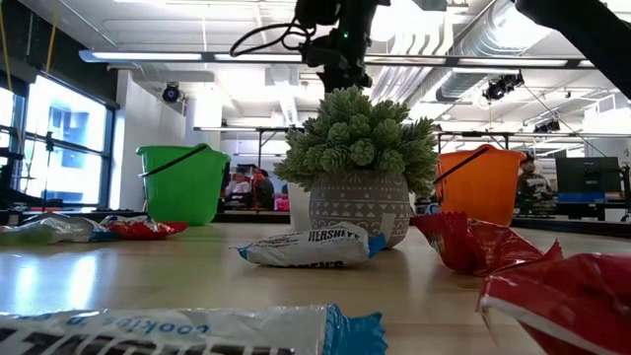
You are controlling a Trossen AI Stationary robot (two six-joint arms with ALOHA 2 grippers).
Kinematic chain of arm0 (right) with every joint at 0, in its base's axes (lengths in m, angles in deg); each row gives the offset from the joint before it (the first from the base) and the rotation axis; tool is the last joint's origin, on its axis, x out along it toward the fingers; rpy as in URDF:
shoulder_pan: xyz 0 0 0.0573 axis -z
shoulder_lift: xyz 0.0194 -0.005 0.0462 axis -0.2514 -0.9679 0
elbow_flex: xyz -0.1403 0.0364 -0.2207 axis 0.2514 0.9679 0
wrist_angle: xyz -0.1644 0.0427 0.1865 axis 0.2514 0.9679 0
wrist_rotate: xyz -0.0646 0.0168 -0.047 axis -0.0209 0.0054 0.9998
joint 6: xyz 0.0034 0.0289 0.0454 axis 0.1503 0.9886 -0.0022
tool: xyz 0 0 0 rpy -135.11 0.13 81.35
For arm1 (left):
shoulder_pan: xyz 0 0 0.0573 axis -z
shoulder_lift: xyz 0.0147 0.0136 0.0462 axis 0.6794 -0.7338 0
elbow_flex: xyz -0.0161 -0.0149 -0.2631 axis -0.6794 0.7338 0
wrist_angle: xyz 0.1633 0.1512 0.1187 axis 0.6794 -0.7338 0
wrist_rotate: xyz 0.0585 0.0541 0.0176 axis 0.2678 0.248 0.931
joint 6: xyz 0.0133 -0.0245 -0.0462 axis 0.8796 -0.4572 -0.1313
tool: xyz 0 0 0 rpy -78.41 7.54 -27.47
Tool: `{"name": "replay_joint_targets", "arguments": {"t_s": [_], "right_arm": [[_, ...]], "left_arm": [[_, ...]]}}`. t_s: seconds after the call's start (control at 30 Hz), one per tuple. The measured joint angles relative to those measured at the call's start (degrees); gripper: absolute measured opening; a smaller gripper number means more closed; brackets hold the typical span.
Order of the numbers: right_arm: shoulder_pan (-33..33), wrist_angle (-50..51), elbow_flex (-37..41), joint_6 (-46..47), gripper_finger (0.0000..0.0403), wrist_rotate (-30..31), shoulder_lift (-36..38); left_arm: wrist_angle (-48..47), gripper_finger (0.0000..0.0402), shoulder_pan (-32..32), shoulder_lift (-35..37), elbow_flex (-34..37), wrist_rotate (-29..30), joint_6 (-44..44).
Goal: Sort candy
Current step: Put the white chocolate bars into the white bucket
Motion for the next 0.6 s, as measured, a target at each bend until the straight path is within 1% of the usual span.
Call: {"name": "replay_joint_targets", "arguments": {"t_s": [0.1,0.2,0.43,0.53,0.6], "right_arm": [[0.02,-0.52,-0.06,0.26,0.0135,0.04,0.02],[-0.13,0.36,-0.41,2.74,0.0143,-0.1,0.02],[-3.54,1.24,-0.5,3.9,0.014,-3.02,0.04],[-5.91,3.21,-0.5,4.21,0.0137,-7.02,0.04],[-7.88,3.91,-0.5,4.91,0.0134,-8.35,0.04]], "left_arm": [[0.0,0.0082,0.0,0.0,0.0,0.48,0.19],[-0.02,0.0082,0.0,0.0,0.0,0.57,0.61],[-0.04,0.0082,0.0,0.0,0.0,0.58,0.56],[-0.07,0.0082,0.04,0.02,0.01,0.55,0.48],[-0.09,0.0082,0.04,0.04,0.01,-0.06,0.1]]}}
